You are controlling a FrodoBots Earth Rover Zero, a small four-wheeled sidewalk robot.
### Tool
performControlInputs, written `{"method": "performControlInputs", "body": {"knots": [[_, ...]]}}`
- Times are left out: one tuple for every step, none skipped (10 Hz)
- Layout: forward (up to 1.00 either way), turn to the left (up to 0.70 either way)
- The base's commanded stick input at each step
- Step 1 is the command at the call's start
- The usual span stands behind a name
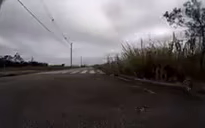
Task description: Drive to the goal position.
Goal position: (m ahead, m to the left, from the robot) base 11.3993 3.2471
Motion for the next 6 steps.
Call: {"method": "performControlInputs", "body": {"knots": [[0.70,0.00],[0.70,0.00],[0.70,0.00],[0.70,0.00],[0.70,0.00],[0.70,0.00]]}}
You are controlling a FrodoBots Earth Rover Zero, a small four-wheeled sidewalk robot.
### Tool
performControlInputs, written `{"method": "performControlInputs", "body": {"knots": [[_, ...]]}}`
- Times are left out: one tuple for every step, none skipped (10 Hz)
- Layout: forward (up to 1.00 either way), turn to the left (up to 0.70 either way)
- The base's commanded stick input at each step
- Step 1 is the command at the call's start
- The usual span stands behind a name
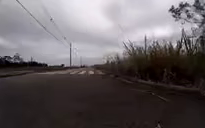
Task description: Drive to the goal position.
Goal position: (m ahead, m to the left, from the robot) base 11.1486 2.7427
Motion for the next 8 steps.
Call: {"method": "performControlInputs", "body": {"knots": [[0.70,0.00],[0.70,0.00],[0.70,0.00],[0.70,0.00],[0.70,0.00],[0.70,0.00],[0.70,0.00],[0.70,0.00]]}}
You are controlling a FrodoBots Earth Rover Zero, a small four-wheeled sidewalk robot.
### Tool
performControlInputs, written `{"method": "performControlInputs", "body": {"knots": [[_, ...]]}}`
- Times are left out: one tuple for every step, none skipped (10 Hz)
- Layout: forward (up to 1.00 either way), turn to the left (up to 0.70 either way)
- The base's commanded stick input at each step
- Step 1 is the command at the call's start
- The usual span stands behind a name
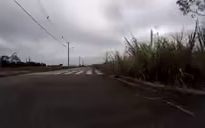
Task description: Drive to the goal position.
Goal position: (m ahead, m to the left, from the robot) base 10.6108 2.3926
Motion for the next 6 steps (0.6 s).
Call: {"method": "performControlInputs", "body": {"knots": [[0.70,0.00],[0.70,0.00],[0.70,0.00],[0.70,0.00],[0.70,0.00],[0.70,0.00]]}}
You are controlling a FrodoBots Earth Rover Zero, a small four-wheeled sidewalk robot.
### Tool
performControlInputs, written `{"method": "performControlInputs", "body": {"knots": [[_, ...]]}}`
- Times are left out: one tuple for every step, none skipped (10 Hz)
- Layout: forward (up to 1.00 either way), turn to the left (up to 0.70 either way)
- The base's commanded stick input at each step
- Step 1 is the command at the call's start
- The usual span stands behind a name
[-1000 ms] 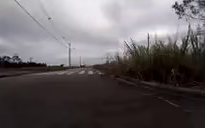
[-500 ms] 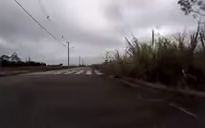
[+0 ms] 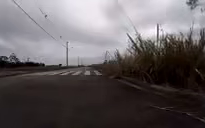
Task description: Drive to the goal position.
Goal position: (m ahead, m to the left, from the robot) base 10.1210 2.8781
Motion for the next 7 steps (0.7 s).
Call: {"method": "performControlInputs", "body": {"knots": [[0.70,0.00],[0.70,0.00],[0.70,0.00],[0.70,0.00],[0.70,0.00],[0.70,0.00],[0.70,0.00]]}}
